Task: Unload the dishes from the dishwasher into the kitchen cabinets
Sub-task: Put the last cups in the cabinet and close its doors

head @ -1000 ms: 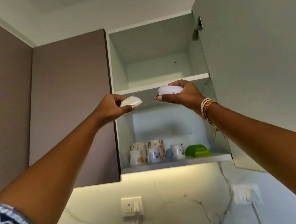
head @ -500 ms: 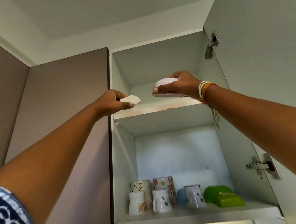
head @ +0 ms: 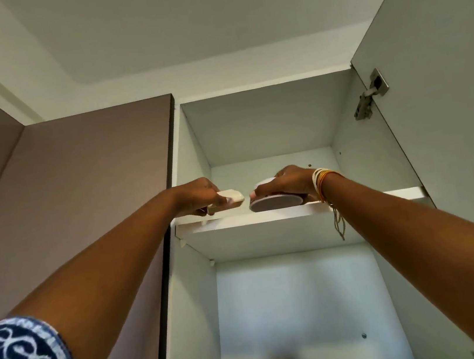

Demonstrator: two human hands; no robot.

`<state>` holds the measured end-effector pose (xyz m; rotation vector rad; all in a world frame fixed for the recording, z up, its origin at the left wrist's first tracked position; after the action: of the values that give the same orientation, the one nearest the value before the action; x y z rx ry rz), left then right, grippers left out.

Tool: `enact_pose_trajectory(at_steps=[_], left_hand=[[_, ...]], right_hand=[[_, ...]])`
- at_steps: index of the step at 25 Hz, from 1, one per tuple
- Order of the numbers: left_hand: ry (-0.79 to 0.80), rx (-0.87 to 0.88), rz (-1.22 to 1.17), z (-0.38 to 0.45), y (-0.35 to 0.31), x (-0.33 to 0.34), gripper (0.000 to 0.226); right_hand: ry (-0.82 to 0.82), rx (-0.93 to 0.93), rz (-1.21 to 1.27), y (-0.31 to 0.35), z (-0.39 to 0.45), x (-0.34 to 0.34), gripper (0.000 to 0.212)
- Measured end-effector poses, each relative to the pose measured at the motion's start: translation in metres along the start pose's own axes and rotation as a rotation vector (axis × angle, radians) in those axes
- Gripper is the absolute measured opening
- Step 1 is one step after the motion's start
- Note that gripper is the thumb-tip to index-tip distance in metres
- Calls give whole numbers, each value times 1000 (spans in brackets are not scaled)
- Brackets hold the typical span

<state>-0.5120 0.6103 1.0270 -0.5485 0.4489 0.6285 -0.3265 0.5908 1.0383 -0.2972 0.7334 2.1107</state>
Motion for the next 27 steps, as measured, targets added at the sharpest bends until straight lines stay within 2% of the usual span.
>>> enact_pose_trajectory(at_steps=[3, 5, 9, 13, 17, 22, 27], left_hand=[[53, -70, -45, 12, 12, 8, 29], [77, -83, 28, 12, 19, 15, 23], [133, -103, 159, 12, 27, 26, 27], [195, -175, 131, 12, 36, 29, 32], [253, -235, 100, 8, 39, 33, 23], [234, -239, 140, 3, 38, 30, 38], [122, -227, 185, 4, 35, 22, 47]], right_hand=[[36, -14, -27, -8, 11, 12, 58], [69, -23, -98, -9, 12, 18, 61], [147, -31, -258, -11, 10, 26, 50], [204, -25, -288, -10, 4, 30, 43], [364, 17, -206, -10, -9, 41, 44], [253, 82, 64, -10, -5, 25, 26], [275, 110, -54, -13, -14, 26, 31]])
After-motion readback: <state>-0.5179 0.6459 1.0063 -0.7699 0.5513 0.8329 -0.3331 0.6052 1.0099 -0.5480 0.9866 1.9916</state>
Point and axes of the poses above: each hand's wrist, its own z-axis towards the middle knuckle, its own x-axis out of the palm, y = z × x, the point moved 10 cm from there along z, towards the middle knuckle, and after that the axes turned 10 degrees about -y, right-handed, at the moved point
